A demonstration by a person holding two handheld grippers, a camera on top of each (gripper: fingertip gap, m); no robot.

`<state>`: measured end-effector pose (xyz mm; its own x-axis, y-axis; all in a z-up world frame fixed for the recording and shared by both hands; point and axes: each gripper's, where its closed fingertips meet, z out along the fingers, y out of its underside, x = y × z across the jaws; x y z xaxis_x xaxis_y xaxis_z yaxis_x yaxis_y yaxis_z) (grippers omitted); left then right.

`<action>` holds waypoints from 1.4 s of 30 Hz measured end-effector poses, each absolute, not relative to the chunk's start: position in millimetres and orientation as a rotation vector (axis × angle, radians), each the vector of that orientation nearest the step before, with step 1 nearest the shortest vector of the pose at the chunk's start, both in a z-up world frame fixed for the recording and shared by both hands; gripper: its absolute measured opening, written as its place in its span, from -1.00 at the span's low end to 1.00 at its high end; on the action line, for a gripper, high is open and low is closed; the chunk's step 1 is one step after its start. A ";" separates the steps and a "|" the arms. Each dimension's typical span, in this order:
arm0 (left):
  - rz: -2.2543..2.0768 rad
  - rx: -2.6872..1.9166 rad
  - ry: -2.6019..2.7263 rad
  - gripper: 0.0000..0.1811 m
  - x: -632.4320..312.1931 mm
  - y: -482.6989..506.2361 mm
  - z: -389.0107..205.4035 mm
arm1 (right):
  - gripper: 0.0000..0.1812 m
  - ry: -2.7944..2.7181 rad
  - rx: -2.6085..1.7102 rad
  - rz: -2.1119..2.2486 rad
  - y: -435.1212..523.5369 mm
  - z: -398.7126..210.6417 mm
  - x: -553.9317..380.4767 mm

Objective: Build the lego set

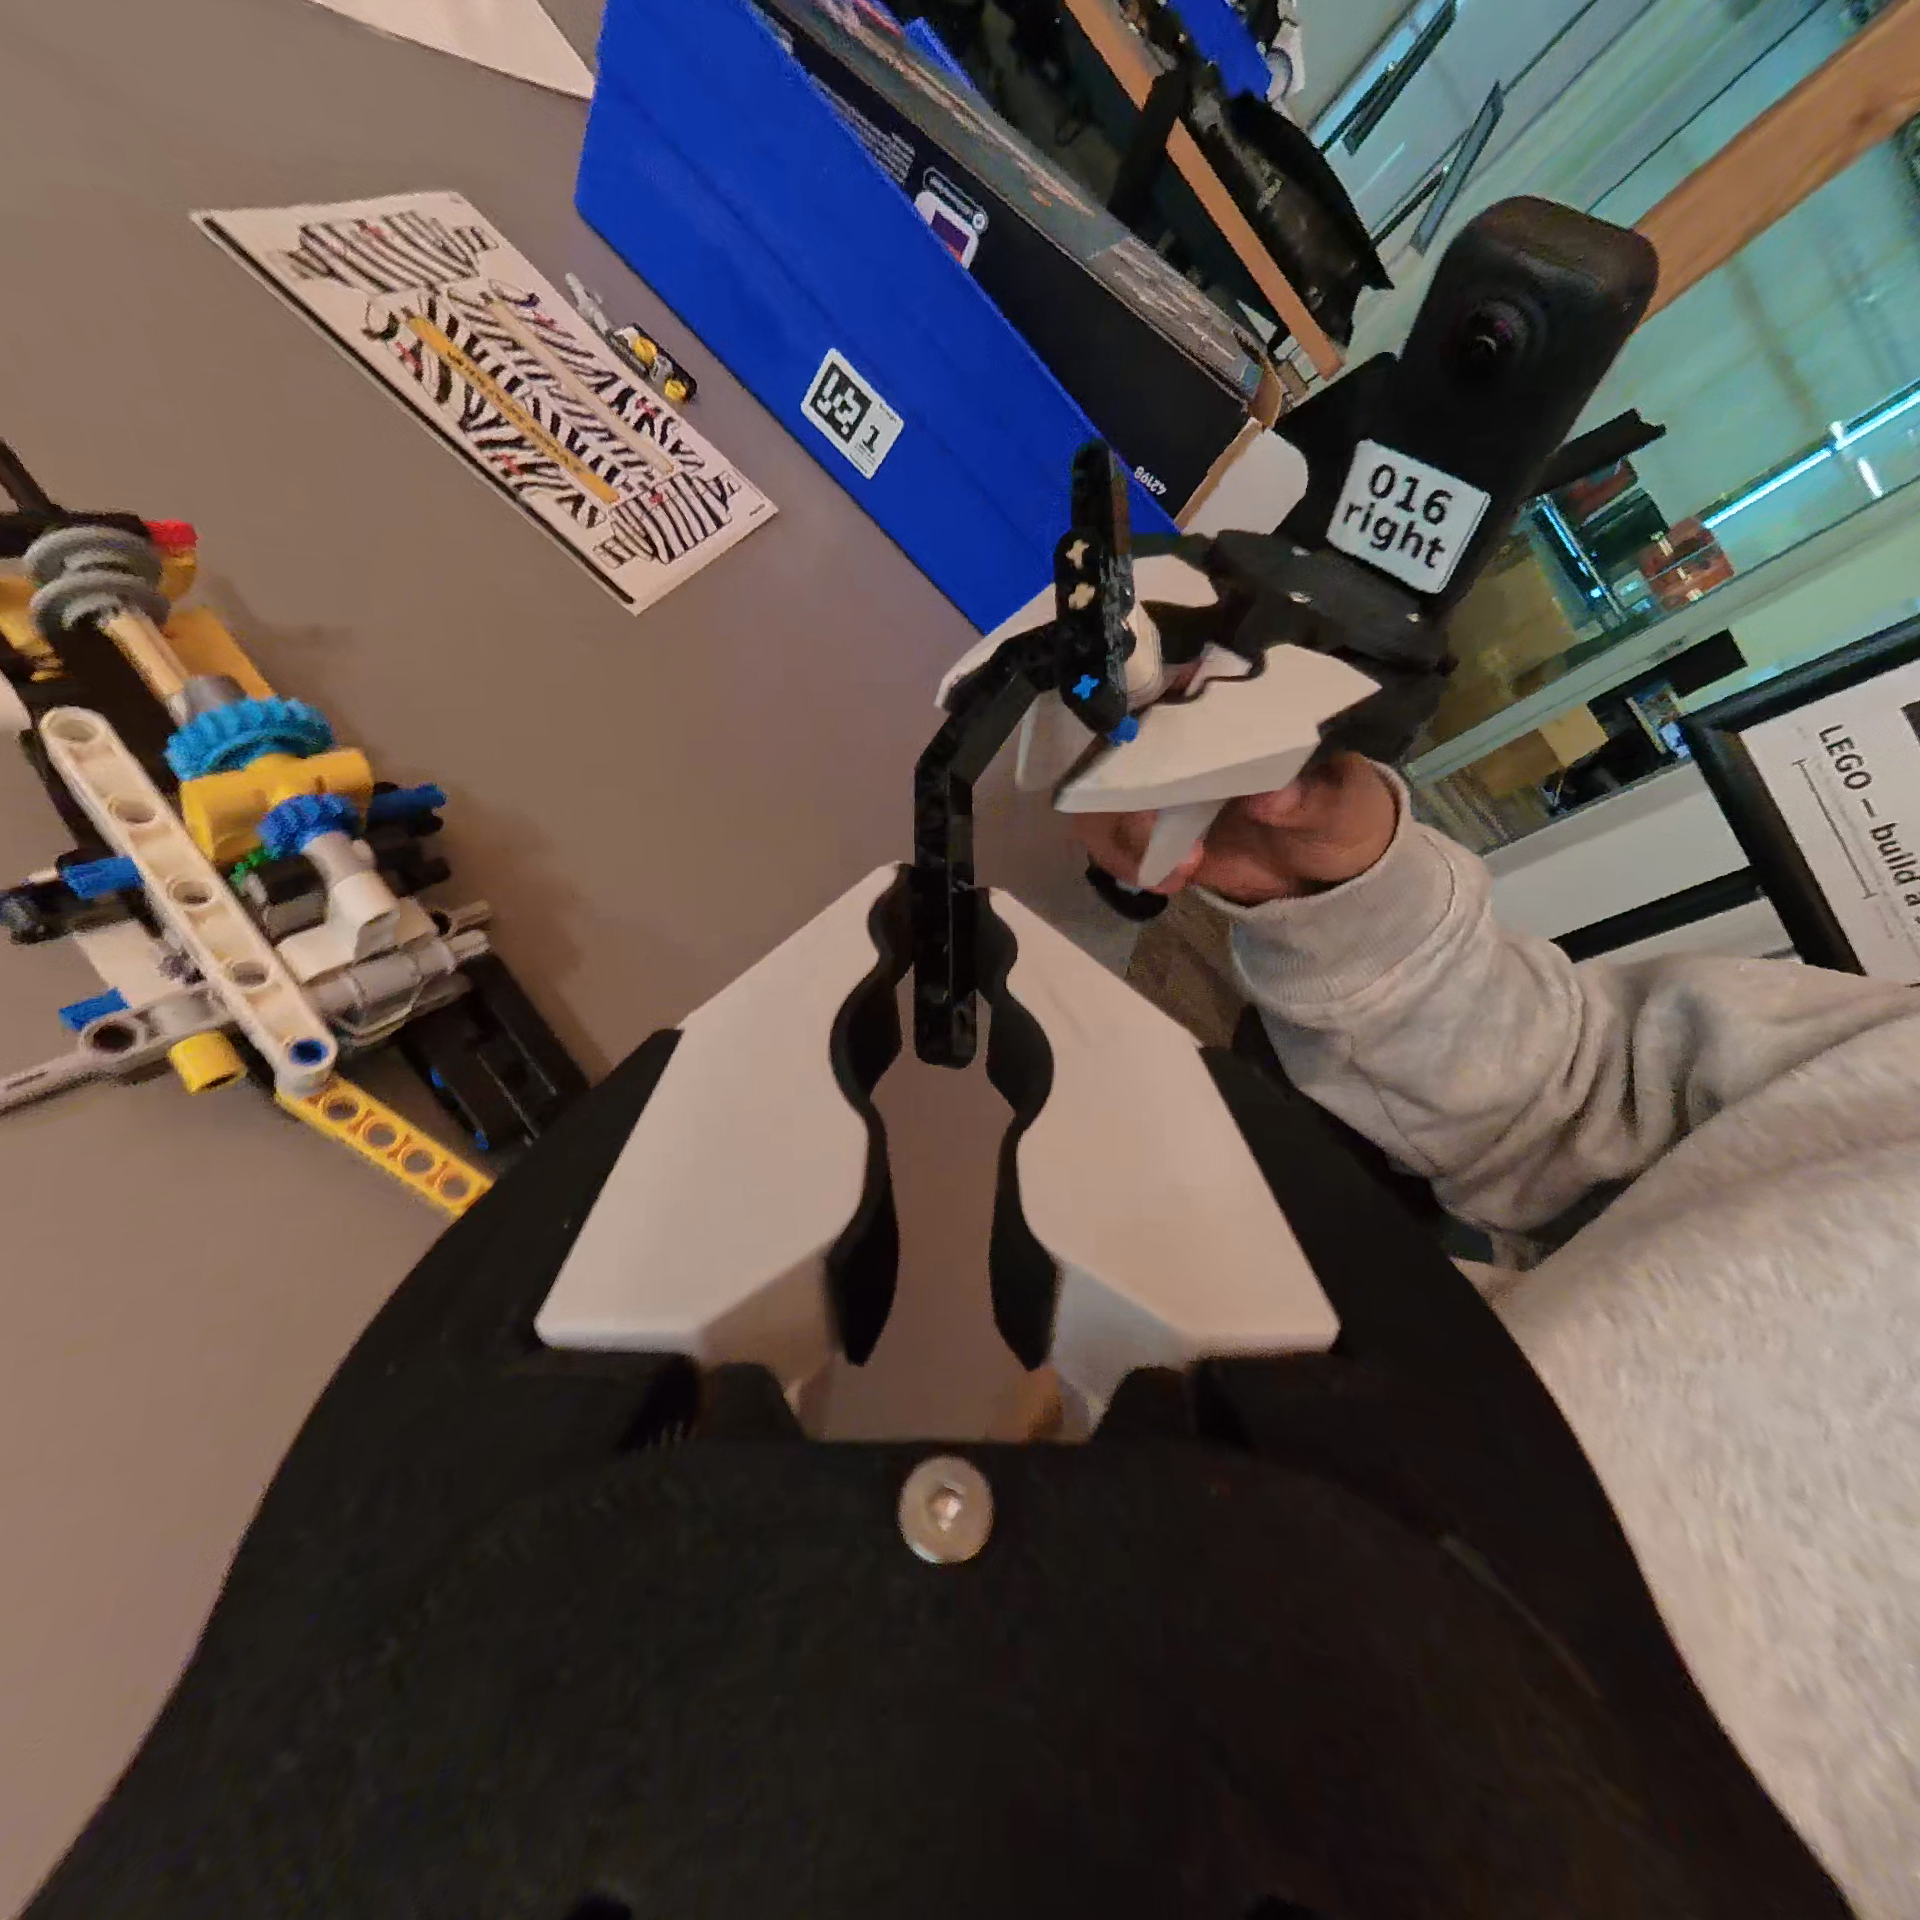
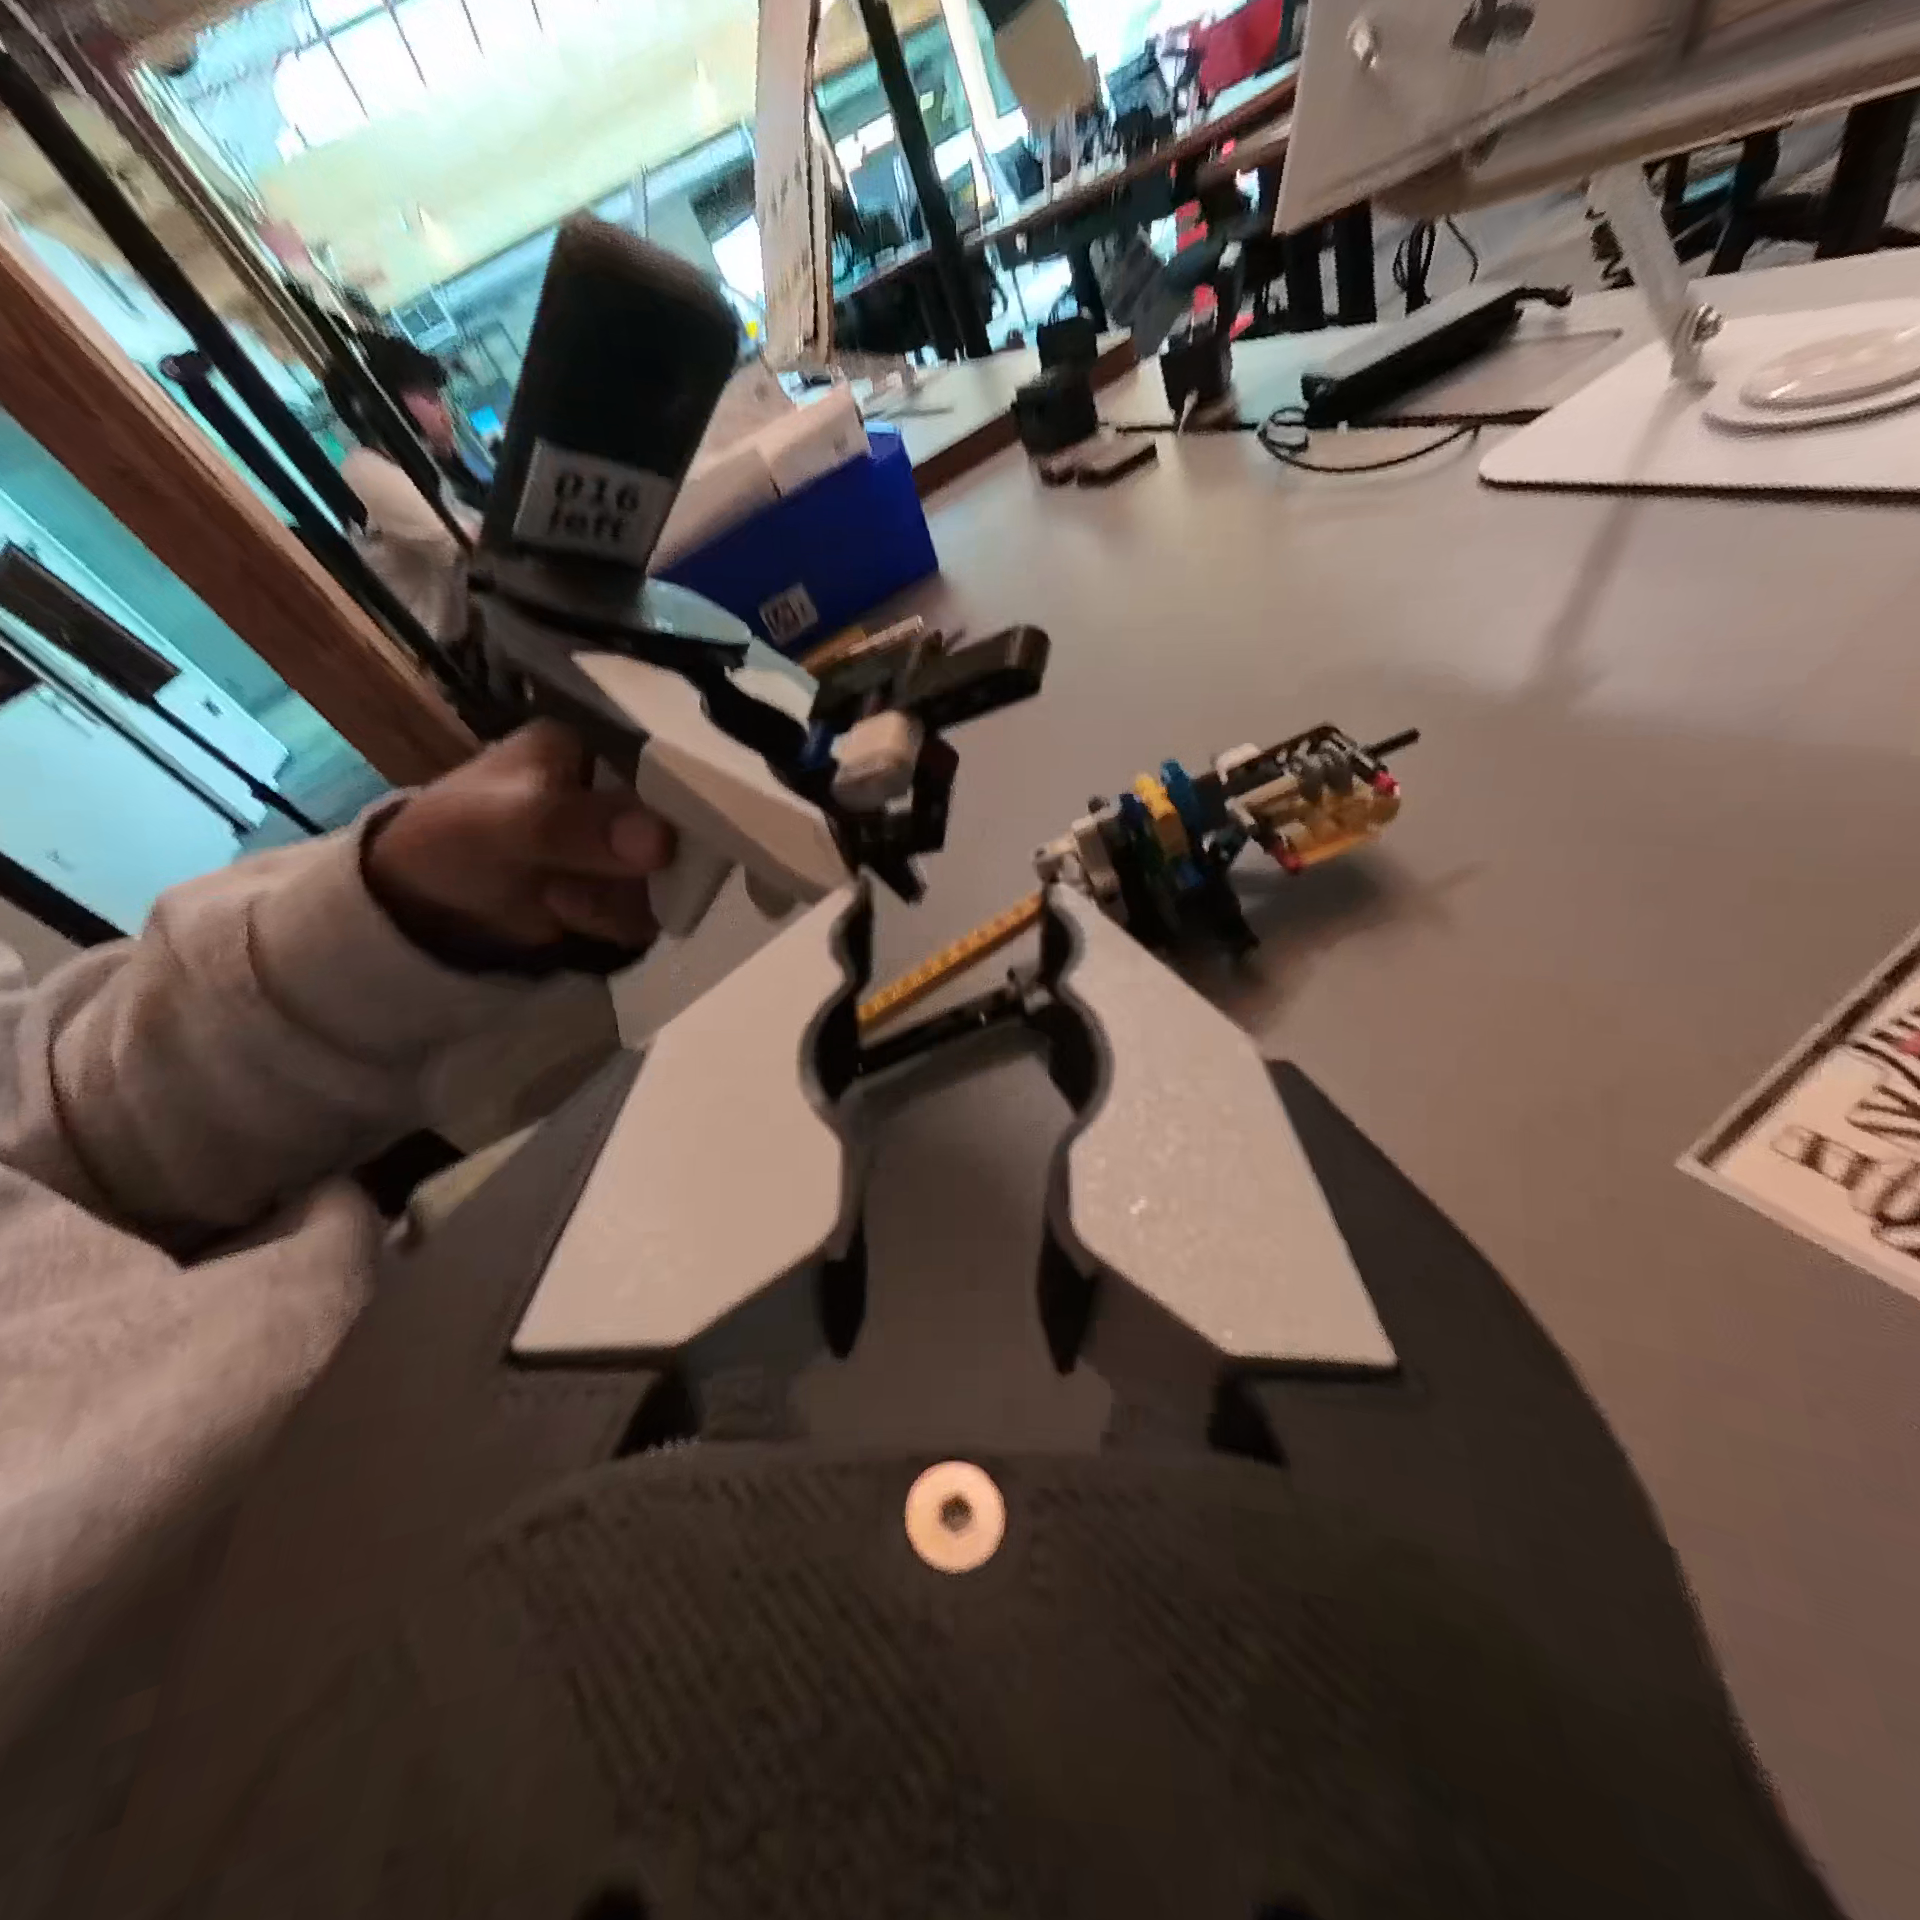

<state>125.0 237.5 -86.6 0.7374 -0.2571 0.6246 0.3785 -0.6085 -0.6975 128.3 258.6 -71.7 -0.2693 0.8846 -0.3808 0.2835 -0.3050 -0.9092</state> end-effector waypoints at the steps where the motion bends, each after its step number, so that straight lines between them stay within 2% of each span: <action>1: -0.895 -2.049 -0.100 -0.92 121.8 235.4 -88.1 | -0.59 -1.479 -1.487 1.572 262.4 -72.4 135.5; 3: -0.854 -2.101 -0.105 -0.92 114.4 232.1 -95.3 | -0.56 -1.534 -1.417 1.404 280.0 -66.7 147.6; 7: -0.809 -2.215 -0.051 -0.92 115.6 228.5 -109.2 | -0.63 -1.873 -1.023 0.989 283.3 -46.2 157.7; 8: -0.813 -2.232 -0.036 -0.92 118.4 229.0 -110.9 | -0.67 -2.009 -0.931 0.895 277.5 -49.9 159.5; 13: -0.816 -2.296 0.016 -0.92 130.7 232.7 -118.2 | -0.62 -2.360 -0.603 0.398 287.4 -76.4 149.3; 16: -0.838 -2.300 0.023 -0.92 136.0 234.8 -119.1 | -0.72 -2.444 -0.503 0.353 282.1 -86.1 145.6; 19: -0.859 -2.304 0.041 -0.92 139.4 234.5 -121.4 | -0.90 -2.459 -0.435 0.320 279.8 -91.2 141.8; 21: -0.840 -2.315 0.047 -0.91 137.6 234.2 -125.1 | -0.91 -2.458 -0.420 0.312 279.6 -93.9 140.9; 26: -0.511 -2.297 -0.075 -0.25 99.9 238.9 -130.3 | -0.94 -2.468 -0.470 0.245 303.1 -99.6 146.6; 30: -0.181 -2.365 -0.171 0.11 60.7 239.7 -145.4 | -0.93 -2.545 -0.456 0.208 324.5 -106.4 149.6; 32: -0.087 -2.425 -0.178 0.19 50.5 244.0 -156.9 | -0.94 -2.587 -0.439 0.149 336.1 -111.8 144.5; 34: -0.053 -2.475 -0.157 0.19 46.6 250.6 -167.8 | -0.93 -2.635 -0.435 0.113 345.5 -118.5 137.4; 35: -0.056 -2.490 -0.154 0.12 44.7 253.7 -171.8 | -0.93 -2.659 -0.427 0.112 348.1 -121.5 133.9; 38: -0.147 -2.473 -0.136 -0.27 42.1 259.9 -171.8 | -0.94 -2.724 -0.394 0.125 350.2 -129.4 124.8; 42: -0.322 -2.478 -0.095 -0.40 38.4 257.8 -170.0 | -0.93 -2.813 -0.343 0.167 345.0 -139.8 120.2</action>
<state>38.4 257.8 -170.0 0.9676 -0.0092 0.2525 0.1447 -0.7989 -0.5838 120.2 345.0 -139.8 -0.9259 0.2515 0.2820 0.2164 0.9647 -0.1498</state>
